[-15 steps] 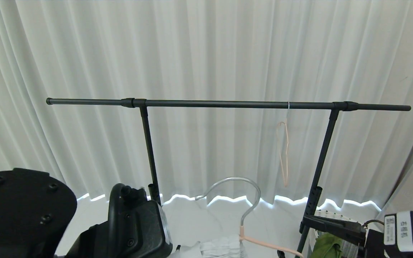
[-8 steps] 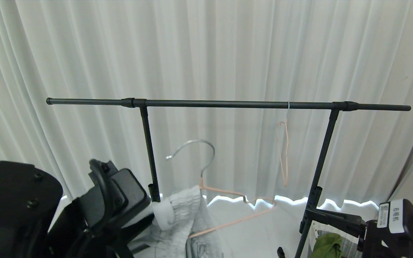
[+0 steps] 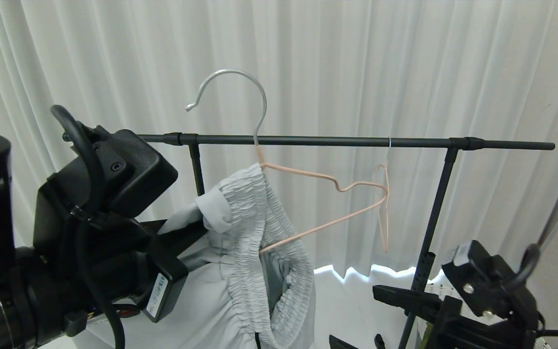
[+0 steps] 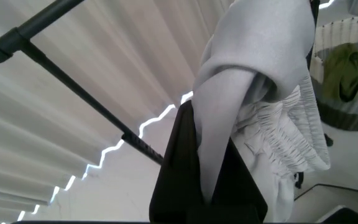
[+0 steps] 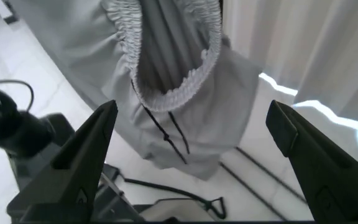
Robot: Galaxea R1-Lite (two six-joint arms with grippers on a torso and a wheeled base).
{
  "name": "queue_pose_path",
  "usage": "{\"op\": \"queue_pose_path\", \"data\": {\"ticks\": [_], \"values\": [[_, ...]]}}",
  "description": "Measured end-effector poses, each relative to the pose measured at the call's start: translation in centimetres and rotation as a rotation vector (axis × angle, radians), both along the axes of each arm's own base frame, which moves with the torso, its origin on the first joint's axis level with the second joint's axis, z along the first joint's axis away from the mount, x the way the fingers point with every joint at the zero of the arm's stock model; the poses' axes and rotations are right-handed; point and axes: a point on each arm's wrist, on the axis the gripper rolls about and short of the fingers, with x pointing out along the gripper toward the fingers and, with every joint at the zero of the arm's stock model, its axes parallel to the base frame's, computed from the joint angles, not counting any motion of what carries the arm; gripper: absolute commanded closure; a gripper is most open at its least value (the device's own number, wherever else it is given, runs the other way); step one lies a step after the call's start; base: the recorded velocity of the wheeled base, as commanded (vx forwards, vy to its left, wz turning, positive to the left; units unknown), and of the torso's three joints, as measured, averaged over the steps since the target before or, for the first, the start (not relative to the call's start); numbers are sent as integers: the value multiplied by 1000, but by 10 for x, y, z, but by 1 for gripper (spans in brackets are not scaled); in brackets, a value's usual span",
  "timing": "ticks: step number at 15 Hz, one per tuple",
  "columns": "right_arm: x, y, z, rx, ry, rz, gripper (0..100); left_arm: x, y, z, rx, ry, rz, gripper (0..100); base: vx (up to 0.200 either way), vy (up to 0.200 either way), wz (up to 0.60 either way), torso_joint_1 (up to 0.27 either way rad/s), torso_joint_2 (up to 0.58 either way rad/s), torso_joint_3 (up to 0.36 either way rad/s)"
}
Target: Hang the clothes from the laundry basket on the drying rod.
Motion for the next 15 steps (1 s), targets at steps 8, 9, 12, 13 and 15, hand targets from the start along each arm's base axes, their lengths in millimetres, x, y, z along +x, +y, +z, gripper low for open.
{"op": "queue_pose_path", "data": {"ticks": [8,9,12,13,15], "values": [[46,46,-15,38,140,-159,0,0,-2,12,-33,-25,-10,100,0,0,0,0,0,0],[48,48,-18,28,143,-167,100,0,-3,12,-35,-26,-16,100,0,0,0,0,0,0],[51,52,-26,2,149,-185,100,-1,-4,13,-36,-28,-20,100,0,0,0,0,0,0],[52,52,-27,-3,148,-191,100,-1,-4,13,-36,-28,-20,100,0,0,0,0,0,0],[54,49,-31,-17,142,-235,100,-1,-4,11,-31,-24,-19,100,0,0,0,0,0,0]]}}
